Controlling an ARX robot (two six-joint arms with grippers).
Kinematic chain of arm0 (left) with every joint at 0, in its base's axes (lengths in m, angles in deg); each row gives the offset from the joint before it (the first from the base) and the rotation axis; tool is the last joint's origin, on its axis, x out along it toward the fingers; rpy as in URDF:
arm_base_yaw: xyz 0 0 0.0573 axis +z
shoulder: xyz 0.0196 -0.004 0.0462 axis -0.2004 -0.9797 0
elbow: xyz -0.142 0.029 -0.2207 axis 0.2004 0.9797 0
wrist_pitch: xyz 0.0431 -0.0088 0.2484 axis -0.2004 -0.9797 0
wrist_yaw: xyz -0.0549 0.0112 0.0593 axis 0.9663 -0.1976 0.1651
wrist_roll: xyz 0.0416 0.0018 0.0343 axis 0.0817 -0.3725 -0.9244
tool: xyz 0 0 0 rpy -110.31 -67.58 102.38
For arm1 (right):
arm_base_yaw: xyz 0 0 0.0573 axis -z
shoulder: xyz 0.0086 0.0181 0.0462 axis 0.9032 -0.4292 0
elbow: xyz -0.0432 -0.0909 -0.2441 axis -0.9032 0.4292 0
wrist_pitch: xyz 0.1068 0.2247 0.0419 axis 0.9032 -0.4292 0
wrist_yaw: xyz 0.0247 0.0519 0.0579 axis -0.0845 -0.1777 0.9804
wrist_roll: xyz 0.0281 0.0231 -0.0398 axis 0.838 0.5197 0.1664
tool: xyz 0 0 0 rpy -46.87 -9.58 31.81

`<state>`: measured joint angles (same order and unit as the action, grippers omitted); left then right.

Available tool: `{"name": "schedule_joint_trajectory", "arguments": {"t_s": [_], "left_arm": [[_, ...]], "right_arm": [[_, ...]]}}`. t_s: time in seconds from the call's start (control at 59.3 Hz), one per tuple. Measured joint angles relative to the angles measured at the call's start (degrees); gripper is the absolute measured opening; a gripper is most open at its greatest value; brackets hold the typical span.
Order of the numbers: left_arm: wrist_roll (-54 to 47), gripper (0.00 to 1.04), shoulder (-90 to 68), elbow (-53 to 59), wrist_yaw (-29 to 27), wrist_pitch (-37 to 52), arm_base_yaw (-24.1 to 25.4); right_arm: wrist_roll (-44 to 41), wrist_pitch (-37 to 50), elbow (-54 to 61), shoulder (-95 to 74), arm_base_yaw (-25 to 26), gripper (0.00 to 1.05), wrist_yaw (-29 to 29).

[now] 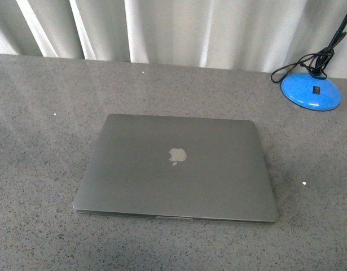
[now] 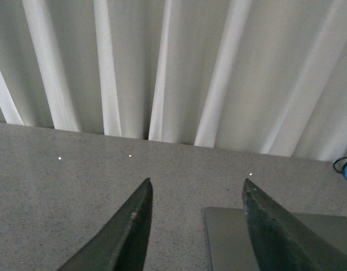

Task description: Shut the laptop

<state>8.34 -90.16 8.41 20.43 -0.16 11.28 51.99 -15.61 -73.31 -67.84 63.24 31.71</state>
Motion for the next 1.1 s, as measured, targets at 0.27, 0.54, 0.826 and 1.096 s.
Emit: {"name": "schedule_joint_trajectory", "arguments": {"t_s": [0.27,0.54,0.826,1.096], "left_arm": [[-2.21,0.04,8.92,0.02,-0.15,-8.52,0.15],[-2.54,0.04,15.34,0.02,-0.09,-14.82,0.15],[-2.54,0.04,20.74,0.02,-0.07,-20.22,0.15],[-2.56,0.04,29.83,0.02,-0.07,-31.36,0.15]], "right_arm": [[0.35,-0.07,0.00,0.04,1.16,0.01,0.63],[0.35,-0.07,0.00,0.04,1.18,0.01,0.61],[0.37,-0.07,0.00,0.04,1.20,0.01,0.61],[0.37,-0.07,0.00,0.04,1.20,0.01,0.61]]}}
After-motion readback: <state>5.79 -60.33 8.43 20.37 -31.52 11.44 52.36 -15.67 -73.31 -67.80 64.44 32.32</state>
